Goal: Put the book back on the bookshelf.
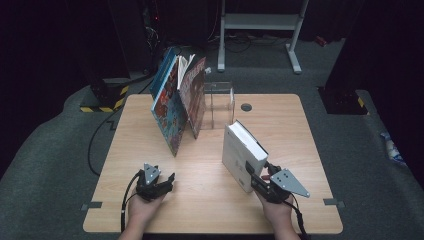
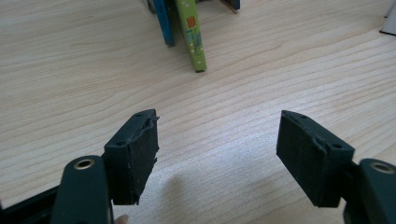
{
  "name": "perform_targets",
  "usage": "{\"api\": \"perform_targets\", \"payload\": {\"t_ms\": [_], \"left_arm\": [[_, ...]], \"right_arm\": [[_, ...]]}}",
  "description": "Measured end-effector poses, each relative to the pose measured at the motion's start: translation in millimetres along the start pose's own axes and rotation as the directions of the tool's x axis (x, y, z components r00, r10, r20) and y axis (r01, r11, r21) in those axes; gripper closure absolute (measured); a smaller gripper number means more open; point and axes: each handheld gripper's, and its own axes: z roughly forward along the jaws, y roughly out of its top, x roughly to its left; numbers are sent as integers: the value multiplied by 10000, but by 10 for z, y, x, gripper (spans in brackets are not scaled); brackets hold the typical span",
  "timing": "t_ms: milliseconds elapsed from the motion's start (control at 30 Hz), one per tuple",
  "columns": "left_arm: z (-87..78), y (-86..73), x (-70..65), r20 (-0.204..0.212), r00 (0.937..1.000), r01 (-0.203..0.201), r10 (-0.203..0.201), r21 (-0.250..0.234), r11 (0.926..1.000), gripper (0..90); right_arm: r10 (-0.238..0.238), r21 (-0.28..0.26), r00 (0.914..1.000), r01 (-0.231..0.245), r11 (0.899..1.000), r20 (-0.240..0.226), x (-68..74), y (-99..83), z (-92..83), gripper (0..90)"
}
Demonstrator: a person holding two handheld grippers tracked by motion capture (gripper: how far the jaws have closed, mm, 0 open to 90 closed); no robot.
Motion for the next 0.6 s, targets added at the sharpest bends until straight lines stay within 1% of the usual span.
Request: {"api": "perform_targets", "payload": {"t_ms": [233, 367, 500, 567, 600], "left_arm": [[10, 1, -10, -24, 10000, -11, 11, 31, 10000, 294], [9, 2, -10, -20, 10000, -9, 9, 37, 10000, 294], [9, 2, -11, -10, 10000, -19, 19, 48, 10000, 293], [10, 2, -11, -3, 10000, -14, 15, 58, 10000, 293], [11, 1, -11, -11, 10000, -12, 12, 45, 10000, 294]], "right_arm": [[175, 413, 9995, -164, 9990, -261, 5, 46, -6, 486], [365, 659, 9986, -339, 9973, -391, -13, 73, -5, 451], [590, 910, 9973, -549, 9943, -436, -7, 114, -3, 408], [631, 933, 9968, -582, 9939, -496, -9, 134, -4, 362], [731, 1069, 9954, -663, 9921, -612, -14, 152, -1, 329]]}}
